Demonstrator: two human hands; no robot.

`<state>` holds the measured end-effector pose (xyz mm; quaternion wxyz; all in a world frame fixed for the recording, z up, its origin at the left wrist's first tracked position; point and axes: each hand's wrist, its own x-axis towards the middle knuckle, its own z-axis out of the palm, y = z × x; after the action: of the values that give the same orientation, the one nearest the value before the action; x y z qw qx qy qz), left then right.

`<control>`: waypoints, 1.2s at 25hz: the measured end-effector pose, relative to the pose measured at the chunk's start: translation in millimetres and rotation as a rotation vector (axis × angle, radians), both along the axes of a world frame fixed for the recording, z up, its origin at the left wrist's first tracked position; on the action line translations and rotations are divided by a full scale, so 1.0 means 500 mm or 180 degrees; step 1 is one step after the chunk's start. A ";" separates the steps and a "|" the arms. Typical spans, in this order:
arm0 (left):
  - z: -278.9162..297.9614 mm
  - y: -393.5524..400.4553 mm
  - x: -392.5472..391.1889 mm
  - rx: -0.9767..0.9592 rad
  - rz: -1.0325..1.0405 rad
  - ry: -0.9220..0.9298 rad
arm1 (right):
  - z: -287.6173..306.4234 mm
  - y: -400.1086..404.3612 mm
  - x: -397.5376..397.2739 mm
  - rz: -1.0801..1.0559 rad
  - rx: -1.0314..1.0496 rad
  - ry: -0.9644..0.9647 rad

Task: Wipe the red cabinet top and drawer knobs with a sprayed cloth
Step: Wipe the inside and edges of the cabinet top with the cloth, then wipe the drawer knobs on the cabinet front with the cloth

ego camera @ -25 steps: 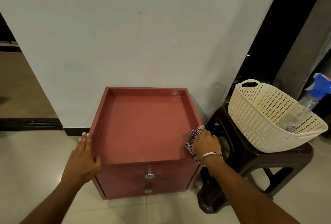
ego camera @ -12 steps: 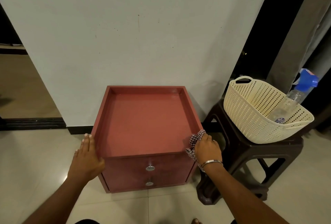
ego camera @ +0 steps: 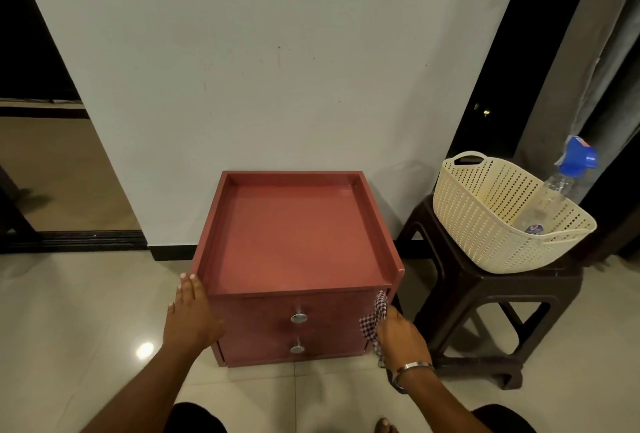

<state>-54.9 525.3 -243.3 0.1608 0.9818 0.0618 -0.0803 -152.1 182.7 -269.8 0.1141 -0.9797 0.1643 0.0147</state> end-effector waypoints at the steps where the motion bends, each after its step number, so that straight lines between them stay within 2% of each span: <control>1: 0.004 -0.013 -0.013 0.0035 0.0038 -0.0010 | 0.007 0.013 -0.002 -0.0075 0.0271 -0.0054; 3: 0.007 -0.039 -0.037 0.0111 0.0045 -0.0072 | 0.015 0.034 -0.006 -0.0126 0.0691 -0.0224; 6: -0.002 -0.072 -0.064 0.0020 -0.0073 -0.0125 | 0.011 0.062 -0.019 -0.0058 0.0940 -0.0434; 9: -0.017 -0.108 -0.093 -0.0509 -0.0380 -0.0163 | -0.001 0.090 -0.031 -0.0120 0.1324 -0.0628; 12: -0.032 -0.157 -0.136 -0.1194 -0.0999 0.0464 | -0.021 0.123 -0.033 -0.0116 0.1520 -0.0681; 16: -0.058 -0.212 -0.185 -0.2208 -0.1298 0.1491 | -0.029 0.180 -0.029 -0.0277 0.1912 -0.0454; 20: -0.092 -0.219 -0.177 -0.2518 -0.1333 0.2107 | -0.035 0.220 -0.020 -0.1132 0.3051 -0.0254; 24: -0.114 -0.217 -0.152 -0.2515 -0.1144 0.2228 | -0.050 0.219 0.002 -0.2083 0.4476 -0.0275; 27: -0.130 -0.228 -0.142 -0.2477 -0.1194 0.2099 | -0.075 0.198 0.014 -0.2278 0.5427 -0.0362; 30: -0.133 -0.245 -0.135 -0.2628 -0.0795 0.1762 | -0.099 0.174 0.024 -0.2049 0.5780 0.0036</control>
<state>-122.6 402.9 -309.7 0.5020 0.7783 -0.0527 -0.3735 -140.2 269.5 -319.2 0.8265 -0.4258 0.3517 0.1090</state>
